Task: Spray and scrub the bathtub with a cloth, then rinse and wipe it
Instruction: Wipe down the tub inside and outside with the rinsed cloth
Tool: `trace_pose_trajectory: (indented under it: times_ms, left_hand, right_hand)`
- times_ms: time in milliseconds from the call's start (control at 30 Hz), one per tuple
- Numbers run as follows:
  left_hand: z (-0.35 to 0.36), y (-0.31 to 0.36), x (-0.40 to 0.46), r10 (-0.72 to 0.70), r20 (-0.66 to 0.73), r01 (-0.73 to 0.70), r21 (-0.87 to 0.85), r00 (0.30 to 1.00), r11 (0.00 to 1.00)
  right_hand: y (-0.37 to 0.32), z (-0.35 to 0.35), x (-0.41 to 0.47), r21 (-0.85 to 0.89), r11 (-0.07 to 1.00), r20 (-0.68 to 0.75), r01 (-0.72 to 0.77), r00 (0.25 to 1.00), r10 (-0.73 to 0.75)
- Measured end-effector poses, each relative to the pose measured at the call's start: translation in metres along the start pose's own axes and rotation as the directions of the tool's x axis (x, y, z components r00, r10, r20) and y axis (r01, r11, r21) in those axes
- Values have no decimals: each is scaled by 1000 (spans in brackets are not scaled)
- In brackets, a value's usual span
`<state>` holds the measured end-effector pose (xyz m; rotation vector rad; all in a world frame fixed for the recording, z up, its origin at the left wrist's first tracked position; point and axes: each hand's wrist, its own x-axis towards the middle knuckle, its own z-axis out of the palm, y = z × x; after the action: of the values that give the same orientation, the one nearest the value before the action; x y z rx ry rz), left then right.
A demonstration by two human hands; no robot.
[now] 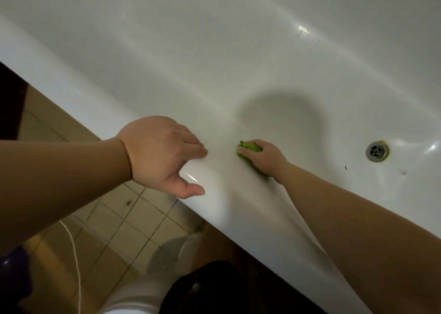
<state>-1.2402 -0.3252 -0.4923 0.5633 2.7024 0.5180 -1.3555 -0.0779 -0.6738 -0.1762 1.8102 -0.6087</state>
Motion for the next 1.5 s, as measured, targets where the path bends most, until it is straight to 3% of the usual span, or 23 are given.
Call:
trace_pose_trajectory:
  times_ms: [133,233,367,500,700,800,967,1067,1200,1300,1500]
  left_hand:
    - [0,0,-1,-10,2,10,5,1000,1000]
    - [2,-1,0,-10,13,10,-10,1000,1000]
    - [4,-2,-1,3,-13,-3,-5,1000,1000]
    - [3,-3,-1,6,3,-6,-12,1000,1000]
    - [-2,-6,-4,-18,-24,17,-19,1000,1000]
    - [-1,-7,-3,-21,-8,21,-17,1000,1000]
    - [-1,-10,-6,-33,1,33,-11,999,999]
    - [-4,-19,-10,-50,4,50,-5,999,999]
    - [-12,-35,-24,-73,-7,74,41,997,996]
    - [-17,-43,-30,-81,-7,81,56,997,995]
    - [-18,-57,-37,-95,20,94,44,995,995]
  right_hand:
    - [34,-16,-40,-22,998,-8,53,999,-53]
    - [63,-20,-30,-76,996,-72,-49,996,44]
    - [52,-7,26,-63,977,-114,-206,974,198]
    - [0,13,36,4,998,-50,-67,996,67]
    - [-39,-14,-105,82,969,73,234,968,-240]
    - [-4,-40,-145,65,981,44,183,982,-186]
    - [21,-28,-94,26,999,-58,25,998,-23]
    - [-20,-11,-69,56,996,-36,72,997,-70]
    - [-87,1,-96,132,962,21,239,970,-244]
    - [-90,-2,-127,128,938,57,321,942,-330]
    - [-45,-11,-90,26,990,-7,140,990,-140]
